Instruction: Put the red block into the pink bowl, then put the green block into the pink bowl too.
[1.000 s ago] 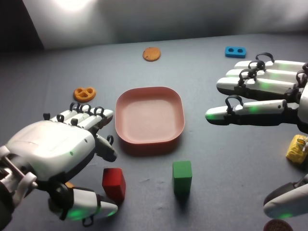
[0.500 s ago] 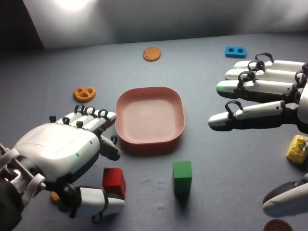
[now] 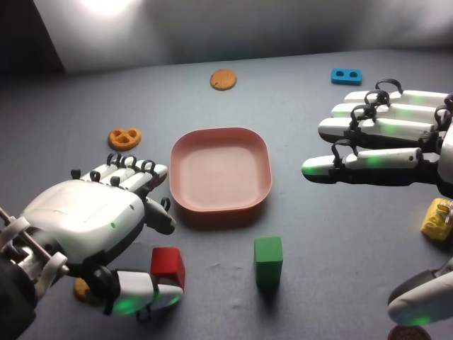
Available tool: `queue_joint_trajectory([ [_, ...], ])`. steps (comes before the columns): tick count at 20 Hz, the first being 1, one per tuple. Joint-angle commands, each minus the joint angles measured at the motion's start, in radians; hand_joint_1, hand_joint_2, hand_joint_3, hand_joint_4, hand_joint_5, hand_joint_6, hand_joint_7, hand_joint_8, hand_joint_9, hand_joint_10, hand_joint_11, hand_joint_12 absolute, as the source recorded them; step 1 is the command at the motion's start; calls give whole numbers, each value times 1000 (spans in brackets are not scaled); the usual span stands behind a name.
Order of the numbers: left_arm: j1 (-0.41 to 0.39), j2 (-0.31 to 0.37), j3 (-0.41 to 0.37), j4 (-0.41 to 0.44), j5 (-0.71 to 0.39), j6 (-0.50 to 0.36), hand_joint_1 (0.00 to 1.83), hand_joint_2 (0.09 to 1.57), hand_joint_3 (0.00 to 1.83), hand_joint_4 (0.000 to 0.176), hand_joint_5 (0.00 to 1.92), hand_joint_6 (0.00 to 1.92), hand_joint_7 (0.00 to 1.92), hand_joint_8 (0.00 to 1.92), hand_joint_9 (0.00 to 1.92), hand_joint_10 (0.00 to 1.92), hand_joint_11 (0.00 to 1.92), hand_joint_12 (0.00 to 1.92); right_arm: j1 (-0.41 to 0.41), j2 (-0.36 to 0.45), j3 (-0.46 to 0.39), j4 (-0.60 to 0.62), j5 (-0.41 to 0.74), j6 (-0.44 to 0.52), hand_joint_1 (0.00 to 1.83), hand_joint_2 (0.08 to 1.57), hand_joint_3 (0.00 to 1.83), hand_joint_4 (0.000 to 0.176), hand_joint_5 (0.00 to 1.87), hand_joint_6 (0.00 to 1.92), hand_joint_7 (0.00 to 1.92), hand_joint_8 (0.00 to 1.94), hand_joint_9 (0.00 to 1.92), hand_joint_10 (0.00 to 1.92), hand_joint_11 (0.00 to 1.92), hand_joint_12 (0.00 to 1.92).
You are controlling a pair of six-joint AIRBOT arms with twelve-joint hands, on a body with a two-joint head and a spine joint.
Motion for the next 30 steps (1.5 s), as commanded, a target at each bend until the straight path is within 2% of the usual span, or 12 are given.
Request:
queue_joint_trajectory([
  [1, 3, 1, 4, 42, -87, -3, 637, 994, 3, 14, 729, 0, 38, 3, 0, 0, 0, 0, 7, 8, -5, 28, 113, 4, 97, 761, 0, 166, 190, 2, 15, 0, 0, 0, 0, 0],
  [10, 16, -22, 19, 46, -101, -11, 546, 1020, 11, 29, 705, 0, 39, 2, 0, 0, 0, 0, 3, 8, -6, 28, 113, 2, 115, 763, 0, 173, 204, 7, 28, 4, 0, 0, 0, 0],
  [14, 19, -30, 24, 46, -104, -11, 665, 987, 0, 8, 749, 17, 80, 14, 0, 0, 0, 0, 2, 8, -6, 28, 113, 1, 124, 756, 0, 176, 242, 14, 75, 15, 0, 0, 0, 0],
  [15, 21, -30, 24, 46, -107, -12, 615, 1007, 2, 24, 745, 13, 77, 10, 0, 0, 0, 0, 2, 8, -6, 28, 113, 1, 124, 760, 0, 176, 250, 15, 73, 13, 0, 0, 0, 0],
  [18, 29, -30, 27, 52, -114, -20, 686, 1017, 4, 0, 781, 20, 15, 0, 0, 0, 0, 0, 1, 8, -7, 28, 113, 1, 115, 766, 1, 176, 235, 5, 65, 6, 0, 0, 0, 0],
  [21, 32, -30, 29, 56, -114, -25, 674, 1017, 2, 27, 819, 27, 48, 11, 0, 0, 0, 0, 1, 8, -7, 28, 113, 0, 126, 762, 0, 176, 248, 11, 86, 12, 2, 1, 0, 0],
  [23, 33, -31, 29, 56, -114, -25, 732, 1068, 4, 22, 888, 20, 34, 2, 0, 0, 0, 0, 1, 8, -7, 28, 113, 0, 117, 770, 2, 176, 248, 8, 87, 9, 0, 0, 0, 0],
  [24, 33, -31, 29, 56, -114, -25, 942, 1111, 1, 145, 943, 800, 57, 16, 0, 0, 0, 0, 1, 8, -7, 28, 113, 0, 104, 772, 3, 176, 249, 8, 75, 4, 0, 0, 0, 0],
  [26, 33, -31, 30, 56, -114, -26, 992, 1134, 0, 175, 933, 1037, 79, 8, 0, 0, 0, 0, 1, 8, -7, 28, 113, 0, 94, 777, 4, 176, 266, 12, 89, 8, 0, 0, 0, 0],
  [27, 32, -31, 31, 56, -114, -27, 1021, 1116, 0, 154, 977, 978, 112, 11, 0, 0, 0, 0, 1, 8, -7, 28, 113, 0, 101, 774, 2, 176, 261, 9, 96, 10, 2, 1, 0, 0],
  [29, 31, -32, 31, 56, -114, -28, 1084, 1088, 0, 44, 1045, 873, 129, 4, 0, 0, 0, 0, 1, 8, -7, 28, 113, 0, 87, 775, 3, 176, 257, 6, 94, 7, 14, 5, 0, 0],
  [30, 30, -33, 31, 56, -114, -28, 1063, 1098, 1, 81, 1019, 914, 128, 1, 0, 0, 0, 0, 1, 8, -7, 28, 113, 0, 78, 778, 4, 176, 248, 1, 83, 2, 4, 1, 0, 0],
])
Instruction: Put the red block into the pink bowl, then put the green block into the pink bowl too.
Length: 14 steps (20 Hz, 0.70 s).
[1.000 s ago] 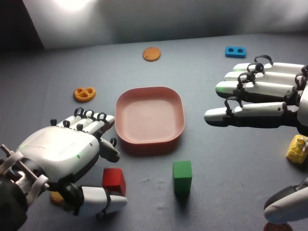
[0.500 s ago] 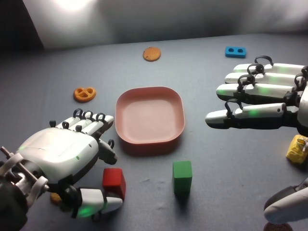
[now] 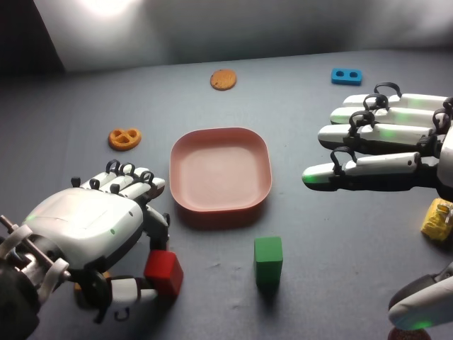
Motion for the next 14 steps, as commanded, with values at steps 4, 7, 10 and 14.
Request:
queue_joint_trajectory([
  [4, -6, -2, 2, 42, -86, 0, 1076, 1090, 0, 64, 1037, 886, 142, 2, 0, 0, 0, 0, 6, 9, -5, 29, 111, 2, 106, 786, 6, 176, 264, 7, 98, 7, 12, 4, 0, 0],
  [7, -10, -2, 0, 42, -86, 0, 1056, 1085, 0, 125, 1047, 869, 196, 9, 0, 0, 0, 0, 5, 9, -6, 29, 111, 2, 101, 794, 7, 176, 270, 7, 92, 3, 3, 1, 0, 0],
  [10, -14, -2, -5, 40, -86, 0, 1053, 1091, 0, 120, 1032, 894, 179, 0, 0, 0, 0, 0, 5, 9, -7, 29, 111, 0, 102, 794, 4, 176, 272, 4, 94, 2, 0, 0, 0, 0],
  [14, -41, -1, -10, 22, -84, 19, 1067, 1078, 0, 112, 1069, 834, 210, 9, 0, 0, 0, 0, 3, 9, -9, 29, 111, -11, 112, 795, 3, 176, 289, 7, 104, 4, 0, 0, 0, 0],
])
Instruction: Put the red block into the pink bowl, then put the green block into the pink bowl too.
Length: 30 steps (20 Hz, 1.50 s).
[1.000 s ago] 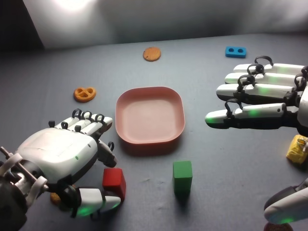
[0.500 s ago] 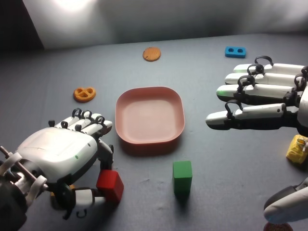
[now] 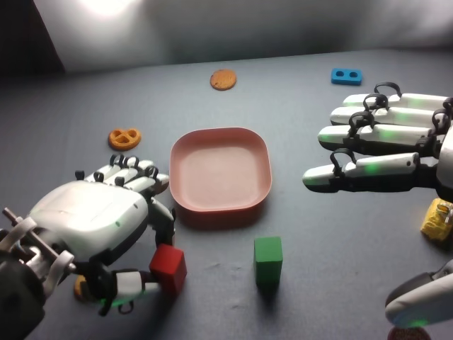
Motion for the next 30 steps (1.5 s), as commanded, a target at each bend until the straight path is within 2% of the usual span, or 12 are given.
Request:
queue_joint_trajectory([
  [1, -12, 0, -3, 35, -86, 4, 1086, 1074, 0, 65, 1078, 819, 216, 7, 0, 0, 0, 0, 4, 9, -5, 26, 111, -1, 117, 799, 5, 176, 281, 3, 102, 3, 0, 0, 0, 0],
  [2, -21, 0, -2, 29, -86, 9, 1054, 1086, 1, 125, 1044, 873, 201, 3, 0, 0, 0, 0, 3, 9, -5, 26, 111, -1, 133, 787, 0, 176, 290, 7, 106, 4, 0, 0, 0, 0],
  [7, -64, 2, 9, 12, -81, 23, 1066, 1093, 1, 81, 1030, 898, 160, 0, 0, 0, 0, 0, 3, 9, -6, 26, 111, -2, 127, 794, 2, 176, 292, 3, 98, 0, 0, 0, 0, 0],
  [9, -90, 0, 20, 6, -66, 33, 1038, 1104, 2, 133, 1002, 943, 197, 6, 0, 0, 0, 0, 3, 9, -6, 26, 111, -2, 153, 775, 0, 176, 285, 4, 83, 2, 0, 0, 0, 0],
  [12, -127, -9, 48, 6, -36, 37, 1076, 1095, 0, 52, 1028, 902, 196, 0, 0, 0, 0, 0, 3, 9, -6, 26, 111, -2, 248, 760, 0, 176, 289, 4, 92, 4, 9, 3, 0, 0],
  [15, -169, -20, 89, 12, 4, 37, 1016, 1115, 3, 165, 973, 986, 172, 6, 0, 0, 0, 0, 3, 9, -6, 26, 111, -2, 394, 777, 0, 176, 225, 0, 6, 0, 0, 0, 0, 0],
  [18, -221, -38, 139, 16, 59, 36, 1060, 1099, 0, 89, 1017, 920, 219, 4, 0, 0, 0, 0, 3, 9, -6, 26, 111, -2, 636, 796, 6, 176, 262, 13, 17, 4, 0, 0, 0, 0],
  [21, -254, -45, 167, 13, 81, 36, 1043, 1109, 3, 110, 993, 958, 231, 1, 0, 0, 0, 0, 3, 9, -6, 26, 111, -2, 782, 773, 0, 176, 304, 23, 21, 8, 0, 0, 0, 0],
  [24, -283, -65, 205, 18, 99, 28, 1066, 1097, 0, 75, 1021, 914, 294, 10, 13, 3, 0, 0, 3, 9, -6, 26, 111, -2, 898, 788, 0, 176, 380, 15, 25, 2, 0, 0, 0, 0],
  [26, -291, -82, 238, 58, 122, -12, 1034, 1109, 2, 136, 991, 960, 244, 1, 0, 0, 0, 0, 3, 8, -6, 26, 111, -4, 889, 835, 19, 176, 376, 4, 9, 0, 0, 0, 0, 0],
  [27, -294, -92, 257, 76, 137, -31, 1061, 1103, 0, 80, 1008, 936, 239, 1, 0, 0, 0, 0, 3, 8, -6, 26, 111, -4, 867, 860, 27, 176, 374, 2, 6, 0, 0, 0, 0, 0],
  [30, -296, -118, 311, 124, 150, -88, 1031, 1111, 0, 141, 987, 966, 255, 7, 0, 0, 0, 0, 3, 8, -6, 26, 111, -5, 857, 873, 23, 176, 414, 15, 0, 0, 0, 0, 0, 0],
])
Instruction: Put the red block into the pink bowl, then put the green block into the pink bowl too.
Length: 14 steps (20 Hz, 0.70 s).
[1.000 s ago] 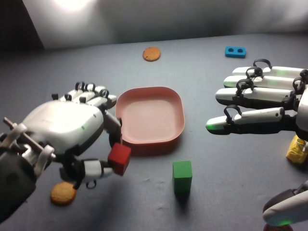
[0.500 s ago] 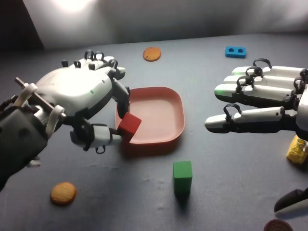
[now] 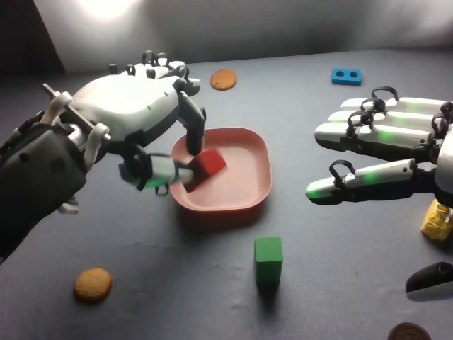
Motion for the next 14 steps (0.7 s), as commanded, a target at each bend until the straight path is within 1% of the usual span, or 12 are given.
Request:
queue_joint_trajectory([
  [1, -9, 3, 18, 53, -84, -21, 1001, 1129, 5, 169, 942, 1035, 259, 4, 5, 1, 0, 0, 8, 8, -3, 25, 111, 0, 861, 888, 13, 176, 454, 10, 0, 0, 0, 0, 0, 0],
  [2, -9, -5, 33, 63, -82, -33, 1017, 1116, 0, 166, 975, 985, 261, 3, 2, 0, 0, 0, 8, 8, -3, 25, 111, -1, 845, 904, 15, 176, 469, 10, 0, 0, 0, 0, 0, 0],
  [3, -11, -12, 48, 71, -81, -43, 1026, 1114, 0, 148, 981, 977, 252, 0, 0, 0, 0, 0, 8, 8, -3, 25, 111, -1, 855, 897, 9, 176, 480, 12, 0, 0, 0, 0, 0, 0],
  [4, -12, -19, 63, 73, -80, -47, 1044, 1106, 0, 117, 1000, 947, 270, 5, 0, 0, 0, 0, 8, 8, -3, 25, 111, -2, 877, 901, 10, 176, 488, 13, 0, 0, 0, 0, 0, 0],
  [5, -14, -23, 74, 75, -78, -51, 1040, 1108, 0, 122, 995, 955, 247, 1, 4, 1, 0, 0, 8, 8, -3, 25, 111, -2, 936, 873, 0, 176, 545, 33, 30, 11, 0, 0, 0, 0],
  [7, -14, -26, 83, 76, -75, -52, 1020, 1112, 1, 165, 981, 975, 271, 7, 30, 8, 0, 0, 8, 8, -3, 25, 111, -2, 956, 883, 1, 176, 554, 27, 8, 1, 0, 0, 0, 0],
  [8, -14, -26, 84, 76, -75, -52, 1039, 1112, 0, 118, 985, 971, 280, 7, 21, 4, 0, 0, 8, 8, -3, 25, 111, -2, 988, 876, 0, 176, 581, 33, 19, 5, 0, 0, 0, 0],
  [9, -12, -26, 82, 76, -75, -52, 1044, 1112, 0, 108, 987, 969, 281, 5, 3, 0, 0, 0, 8, 8, -3, 25, 111, -2, 974, 887, 3, 176, 575, 25, 11, 1, 0, 0, 0, 0],
  [11, -8, -17, 71, 83, -74, -52, 1054, 1101, 0, 103, 1013, 926, 289, 2, 36, 9, 0, 0, 8, 8, -3, 25, 111, -2, 980, 893, 4, 176, 570, 18, 8, 3, 0, 0, 0, 0],
  [12, -3, -6, 59, 86, -71, -52, 1047, 1095, 0, 131, 1022, 911, 304, 6, 52, 11, 0, 0, 8, 8, -3, 25, 111, -2, 978, 892, 3, 176, 571, 16, 17, 6, 0, 0, 0, 0],
  [13, 2, 4, 47, 91, -69, -52, 1057, 1086, 0, 120, 1041, 881, 314, 5, 66, 11, 0, 0, 8, 8, -3, 25, 111, -2, 970, 895, 5, 176, 562, 11, 16, 5, 0, 0, 0, 0],
  [14, 11, 19, 28, 95, -68, -52, 1063, 1078, 0, 120, 1059, 851, 320, 3, 80, 10, 0, 0, 8, 8, -4, 36, 110, -2, 977, 891, 2, 176, 573, 14, 26, 8, 0, 0, 0, 0],
])
